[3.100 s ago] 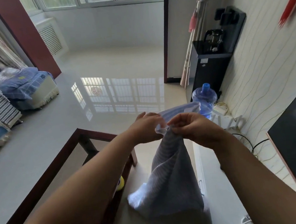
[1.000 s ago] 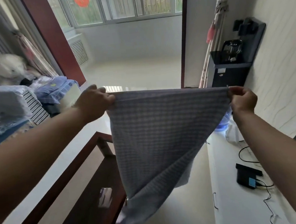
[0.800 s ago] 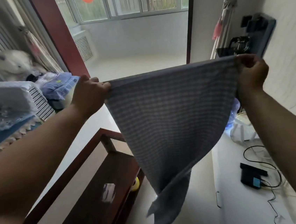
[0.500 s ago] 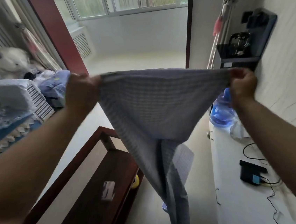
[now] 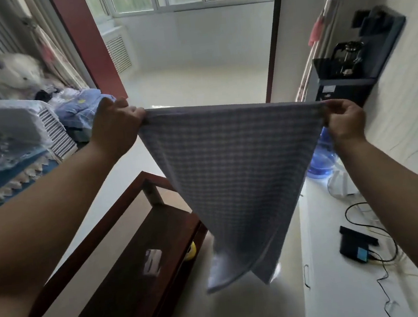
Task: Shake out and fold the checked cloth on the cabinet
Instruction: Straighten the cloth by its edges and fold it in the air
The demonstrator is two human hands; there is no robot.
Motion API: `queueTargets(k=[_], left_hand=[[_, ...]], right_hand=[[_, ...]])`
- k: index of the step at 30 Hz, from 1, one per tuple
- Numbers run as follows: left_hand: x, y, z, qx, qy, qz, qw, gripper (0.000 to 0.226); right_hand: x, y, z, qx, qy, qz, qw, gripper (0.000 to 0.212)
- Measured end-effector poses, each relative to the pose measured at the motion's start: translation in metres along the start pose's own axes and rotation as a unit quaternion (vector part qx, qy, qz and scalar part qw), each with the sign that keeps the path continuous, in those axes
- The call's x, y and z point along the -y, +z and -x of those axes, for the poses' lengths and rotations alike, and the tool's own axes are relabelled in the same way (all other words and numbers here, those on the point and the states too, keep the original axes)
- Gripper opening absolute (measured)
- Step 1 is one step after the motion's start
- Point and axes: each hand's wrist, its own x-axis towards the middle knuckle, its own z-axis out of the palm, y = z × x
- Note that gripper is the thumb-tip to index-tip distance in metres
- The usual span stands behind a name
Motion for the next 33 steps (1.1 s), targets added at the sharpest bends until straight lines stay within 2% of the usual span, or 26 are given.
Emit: queueTargets(k=[3, 5, 10, 15, 19, 21, 24, 26, 28, 30, 32, 33], left_hand=[[-0.01, 0.006, 0.005, 0.006, -0.009, 0.033, 0.999, 0.012], [-0.011, 0.009, 0.002, 0.018, -0.02, 0.043, 0.999, 0.025], [-0.015, 0.006, -0.012, 0.048, -0.024, 0.06, 0.997, 0.023], [-0.032, 0.005, -0.025, -0.028, -0.047, 0.147, 0.988, 0.03], [-0.042, 0.015, -0.031, 0.032, -0.122, 0.196, 0.973, 0.024], [-0.045, 0.025, -0.032, 0.072, -0.17, 0.28, 0.942, 0.022], [-0.053, 0.034, -0.031, 0.134, -0.242, 0.463, 0.842, 0.032], [-0.06, 0.04, -0.03, 0.124, -0.288, 0.515, 0.798, 0.035], [-0.064, 0.047, -0.029, 0.096, -0.318, 0.518, 0.788, 0.035], [-0.063, 0.054, -0.028, 0.079, -0.33, 0.5, 0.797, 0.034], [-0.057, 0.061, -0.026, 0.075, -0.338, 0.484, 0.803, 0.034], [-0.054, 0.062, -0.024, 0.076, -0.343, 0.478, 0.805, 0.034]], right_hand=[[0.006, -0.005, -0.004, -0.011, 0.001, 0.0, 1.0, 0.028], [0.009, -0.007, -0.007, -0.021, -0.001, 0.007, 1.0, 0.023], [0.015, -0.005, -0.018, -0.013, 0.012, 0.034, 0.999, 0.016], [0.013, -0.019, -0.027, -0.033, 0.034, 0.085, 0.995, 0.029], [0.009, -0.022, -0.024, -0.029, 0.03, 0.111, 0.993, 0.028], [0.007, -0.02, -0.021, -0.021, 0.031, 0.112, 0.993, 0.02], [0.007, -0.016, -0.017, -0.02, 0.036, 0.084, 0.996, 0.016], [0.006, -0.014, -0.016, -0.014, 0.044, 0.081, 0.996, 0.018], [0.006, -0.013, -0.014, 0.023, 0.05, 0.079, 0.995, 0.023], [0.01, -0.013, -0.009, 0.123, 0.033, 0.095, 0.987, 0.04], [0.013, -0.013, -0.003, 0.248, -0.004, 0.176, 0.953, 0.06], [0.014, -0.012, 0.001, 0.298, -0.029, 0.244, 0.922, 0.065]])
